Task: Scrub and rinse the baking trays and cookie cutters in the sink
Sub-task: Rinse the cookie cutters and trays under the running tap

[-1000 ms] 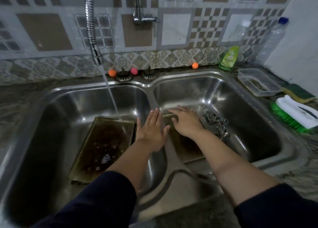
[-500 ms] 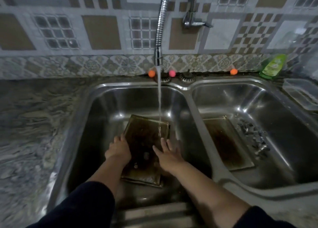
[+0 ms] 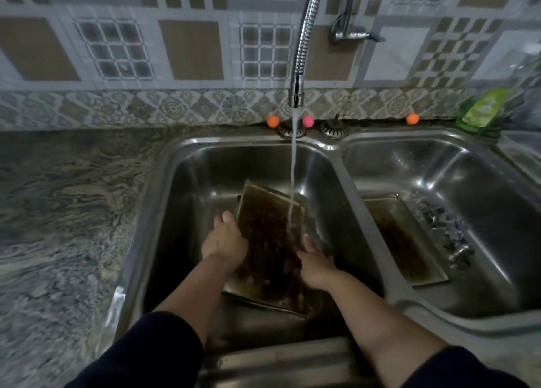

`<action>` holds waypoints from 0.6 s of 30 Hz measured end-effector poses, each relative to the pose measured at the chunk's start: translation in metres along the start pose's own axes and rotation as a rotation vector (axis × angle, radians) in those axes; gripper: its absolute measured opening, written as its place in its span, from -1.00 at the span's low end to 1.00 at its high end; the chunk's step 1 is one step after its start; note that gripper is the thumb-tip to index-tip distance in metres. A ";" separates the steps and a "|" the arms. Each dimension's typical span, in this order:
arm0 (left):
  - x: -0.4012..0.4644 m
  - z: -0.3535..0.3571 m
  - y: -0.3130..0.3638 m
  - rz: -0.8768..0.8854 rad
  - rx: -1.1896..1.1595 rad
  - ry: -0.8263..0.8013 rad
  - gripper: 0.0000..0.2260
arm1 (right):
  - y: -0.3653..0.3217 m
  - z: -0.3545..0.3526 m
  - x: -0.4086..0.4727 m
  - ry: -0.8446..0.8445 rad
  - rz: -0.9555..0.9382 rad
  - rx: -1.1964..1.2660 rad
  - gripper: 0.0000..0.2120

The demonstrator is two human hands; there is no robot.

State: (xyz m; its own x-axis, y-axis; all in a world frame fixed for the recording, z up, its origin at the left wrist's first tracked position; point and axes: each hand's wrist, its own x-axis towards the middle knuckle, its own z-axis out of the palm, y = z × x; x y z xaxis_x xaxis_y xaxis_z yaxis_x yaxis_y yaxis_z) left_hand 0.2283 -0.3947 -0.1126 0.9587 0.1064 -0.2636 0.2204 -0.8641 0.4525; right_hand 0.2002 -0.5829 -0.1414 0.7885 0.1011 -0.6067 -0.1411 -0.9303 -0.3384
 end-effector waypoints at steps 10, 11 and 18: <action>-0.028 -0.009 0.047 0.183 -0.489 0.010 -0.70 | -0.035 -0.057 -0.009 0.232 -0.063 0.839 -0.53; -0.030 -0.010 0.052 0.219 -0.510 0.016 -0.66 | -0.040 -0.066 -0.010 0.260 -0.063 0.904 -0.51; -0.043 -0.020 0.087 0.476 -0.470 0.193 -0.51 | -0.064 -0.118 -0.019 0.312 -0.078 1.335 -0.55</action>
State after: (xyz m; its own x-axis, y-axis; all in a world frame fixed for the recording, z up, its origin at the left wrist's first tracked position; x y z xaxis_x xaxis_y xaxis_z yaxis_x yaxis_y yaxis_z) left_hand 0.2100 -0.4649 -0.0451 0.9756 -0.1077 0.1913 -0.2190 -0.5384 0.8137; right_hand 0.2651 -0.5664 -0.0233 0.8964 -0.1114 -0.4291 -0.4141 0.1351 -0.9001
